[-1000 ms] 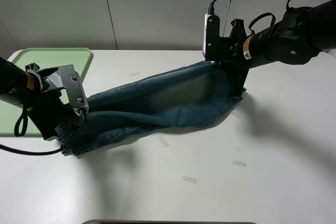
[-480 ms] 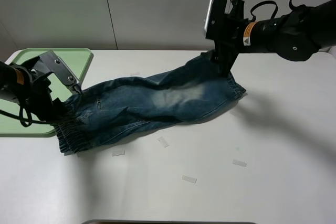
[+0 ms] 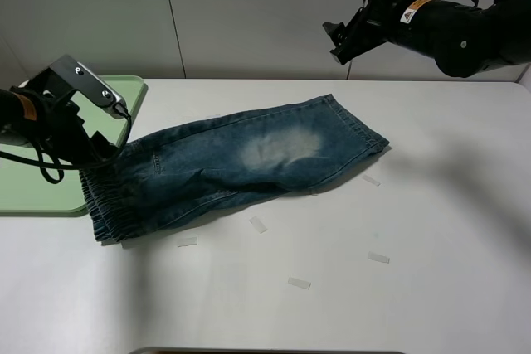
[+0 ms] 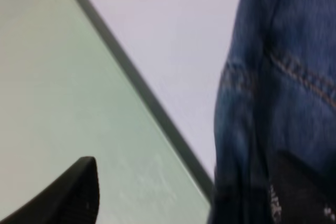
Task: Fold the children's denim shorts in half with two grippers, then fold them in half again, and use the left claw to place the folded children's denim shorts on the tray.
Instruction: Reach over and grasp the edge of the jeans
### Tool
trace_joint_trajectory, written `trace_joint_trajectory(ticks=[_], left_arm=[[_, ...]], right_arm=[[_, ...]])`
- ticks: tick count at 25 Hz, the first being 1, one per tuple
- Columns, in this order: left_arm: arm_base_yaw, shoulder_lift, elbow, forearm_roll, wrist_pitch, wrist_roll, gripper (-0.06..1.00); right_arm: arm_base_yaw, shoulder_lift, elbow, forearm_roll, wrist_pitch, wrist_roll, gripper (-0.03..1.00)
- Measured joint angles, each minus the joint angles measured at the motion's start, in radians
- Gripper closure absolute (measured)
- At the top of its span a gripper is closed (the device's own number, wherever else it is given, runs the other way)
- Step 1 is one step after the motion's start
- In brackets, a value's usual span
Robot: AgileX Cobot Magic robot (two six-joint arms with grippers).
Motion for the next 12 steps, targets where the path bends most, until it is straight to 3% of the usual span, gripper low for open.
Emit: trace_joint_trajectory(ticks=[6,12], left_arm=[[0.0,-0.155,-0.001,0.0,-0.115,-0.054,0.28],[0.0,-0.368,-0.049,0.0,-0.114,-0.357,0.27]], right_arm=[[0.0,-0.022,0.0,0.102,0.053,0.0,0.3],[0.0,-0.119,0.0,0.155,0.134,0.0,0.3]])
